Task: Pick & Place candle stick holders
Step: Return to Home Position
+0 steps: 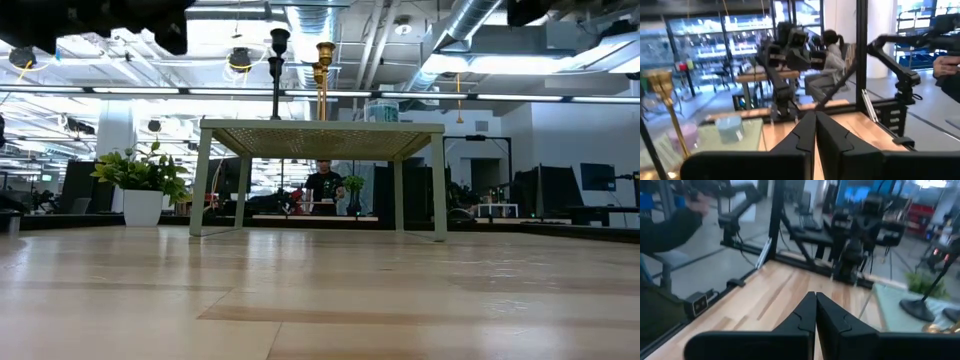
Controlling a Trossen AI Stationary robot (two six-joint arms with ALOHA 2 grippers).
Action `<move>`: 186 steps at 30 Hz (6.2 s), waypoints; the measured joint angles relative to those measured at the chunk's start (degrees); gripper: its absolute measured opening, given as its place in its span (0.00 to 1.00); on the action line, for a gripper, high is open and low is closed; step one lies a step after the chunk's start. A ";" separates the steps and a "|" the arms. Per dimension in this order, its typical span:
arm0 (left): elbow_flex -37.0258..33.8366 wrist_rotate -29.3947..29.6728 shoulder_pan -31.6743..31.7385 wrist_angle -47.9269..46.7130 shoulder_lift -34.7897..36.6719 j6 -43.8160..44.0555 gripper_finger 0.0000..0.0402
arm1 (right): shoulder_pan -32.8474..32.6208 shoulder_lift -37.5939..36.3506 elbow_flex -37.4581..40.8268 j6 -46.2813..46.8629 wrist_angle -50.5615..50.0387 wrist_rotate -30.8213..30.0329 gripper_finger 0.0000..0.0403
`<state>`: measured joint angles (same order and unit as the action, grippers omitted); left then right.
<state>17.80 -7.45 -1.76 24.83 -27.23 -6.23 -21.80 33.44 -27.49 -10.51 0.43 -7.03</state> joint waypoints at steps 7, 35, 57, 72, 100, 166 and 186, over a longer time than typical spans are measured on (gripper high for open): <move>0.02 5.05 -3.17 -1.93 4.85 -3.34 0.01 | 2.91 -8.55 1.08 -1.45 -0.82 2.74 0.00; 0.02 12.73 -22.56 -17.78 22.62 -5.92 0.01 | 3.13 -33.34 12.08 -2.66 -4.22 2.74 0.00; 1.04 19.64 -22.67 -30.05 27.20 -5.23 0.01 | 3.13 -33.22 13.09 -1.42 -3.23 2.70 0.00; -13.07 13.36 -22.64 -18.63 27.20 -7.66 0.03 | 3.08 -33.24 18.66 -0.61 -1.44 3.11 0.00; -17.49 10.37 -22.64 -17.04 26.83 -2.47 0.03 | 3.08 -33.30 27.08 0.71 2.40 5.77 0.00; -17.49 10.81 -22.62 -16.62 26.81 -2.45 0.03 | 3.23 -33.11 27.19 3.05 0.26 7.04 0.00; -17.49 10.81 -22.62 -16.62 26.81 -2.45 0.03 | 3.23 -33.09 27.19 3.05 0.26 7.04 0.00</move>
<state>0.32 3.36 -24.38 8.21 -0.43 -8.69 -18.57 0.35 -0.30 -7.46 0.69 0.01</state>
